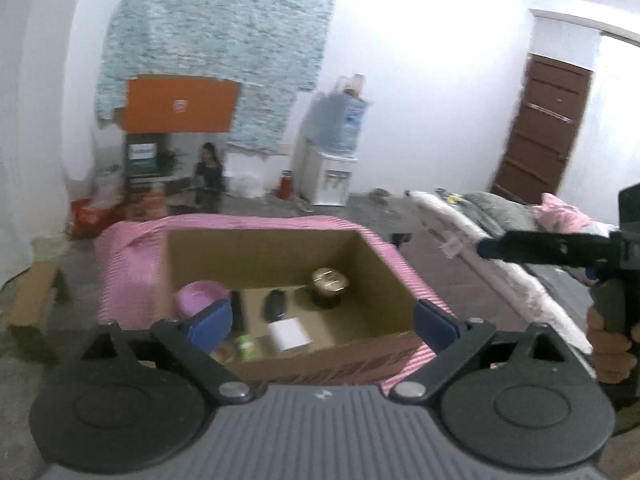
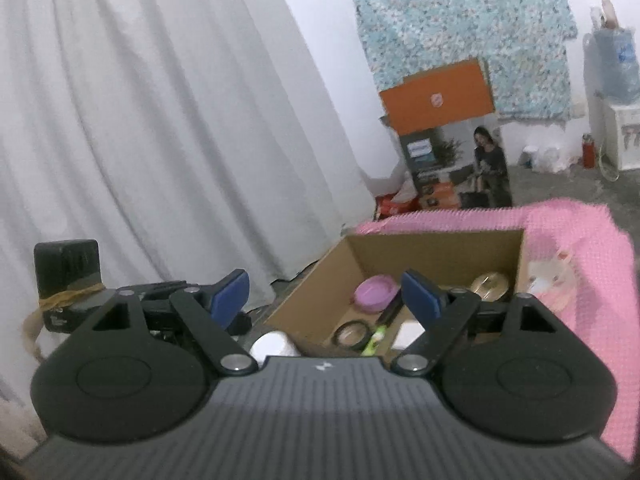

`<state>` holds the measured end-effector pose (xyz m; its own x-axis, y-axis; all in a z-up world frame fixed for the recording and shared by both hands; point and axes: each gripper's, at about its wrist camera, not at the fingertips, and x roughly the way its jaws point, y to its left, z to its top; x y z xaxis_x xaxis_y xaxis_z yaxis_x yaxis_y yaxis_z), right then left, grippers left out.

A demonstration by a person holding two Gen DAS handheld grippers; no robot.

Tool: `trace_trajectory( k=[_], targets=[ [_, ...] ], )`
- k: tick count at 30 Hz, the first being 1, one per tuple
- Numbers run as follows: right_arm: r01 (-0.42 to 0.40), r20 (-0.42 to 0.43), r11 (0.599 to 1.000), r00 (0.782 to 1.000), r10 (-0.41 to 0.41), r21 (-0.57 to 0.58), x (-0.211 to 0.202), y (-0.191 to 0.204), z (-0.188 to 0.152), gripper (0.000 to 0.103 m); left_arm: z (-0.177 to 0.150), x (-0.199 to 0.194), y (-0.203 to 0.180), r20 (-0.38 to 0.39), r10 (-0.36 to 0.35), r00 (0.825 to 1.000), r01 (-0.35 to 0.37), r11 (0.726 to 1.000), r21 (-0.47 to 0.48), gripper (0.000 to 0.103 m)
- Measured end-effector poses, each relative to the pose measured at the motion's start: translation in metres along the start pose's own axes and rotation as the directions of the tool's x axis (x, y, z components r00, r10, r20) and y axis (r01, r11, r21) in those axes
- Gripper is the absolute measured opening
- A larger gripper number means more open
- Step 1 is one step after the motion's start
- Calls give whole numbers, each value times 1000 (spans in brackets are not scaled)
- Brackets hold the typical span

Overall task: Organize rigid objects
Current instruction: 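Open the right tool to release the jar and withdraw upward, then move the right tool to the white green-labelled bottle and close on it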

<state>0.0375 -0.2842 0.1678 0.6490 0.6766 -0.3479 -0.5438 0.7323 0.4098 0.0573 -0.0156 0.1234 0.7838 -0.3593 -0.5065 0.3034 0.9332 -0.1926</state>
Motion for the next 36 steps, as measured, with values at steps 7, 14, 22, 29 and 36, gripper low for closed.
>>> trace_trajectory(
  k=[7, 14, 22, 29, 36],
  targets=[
    [-33, -140, 999, 989, 38, 40, 58, 22, -43, 83, -43, 8, 23, -41, 64, 997, -63, 998, 12, 97],
    [-40, -284, 999, 958, 40, 5, 131, 45, -65, 73, -72, 27, 53, -78, 116, 990, -118, 993, -15, 79],
    [-58, -364, 996, 931, 30, -68, 201, 67, -62, 70, -76, 32, 84, -58, 117, 991, -121, 991, -63, 65],
    [-46, -425, 998, 905, 21, -48, 237, 69, -68, 64, -78, 39, 96, -61, 74, 995, -78, 995, -69, 64],
    [-53, -439, 998, 898, 31, -39, 250, 71, -71, 58, -80, 43, 98, -49, 49, 998, -53, 996, -76, 57]
  ],
)
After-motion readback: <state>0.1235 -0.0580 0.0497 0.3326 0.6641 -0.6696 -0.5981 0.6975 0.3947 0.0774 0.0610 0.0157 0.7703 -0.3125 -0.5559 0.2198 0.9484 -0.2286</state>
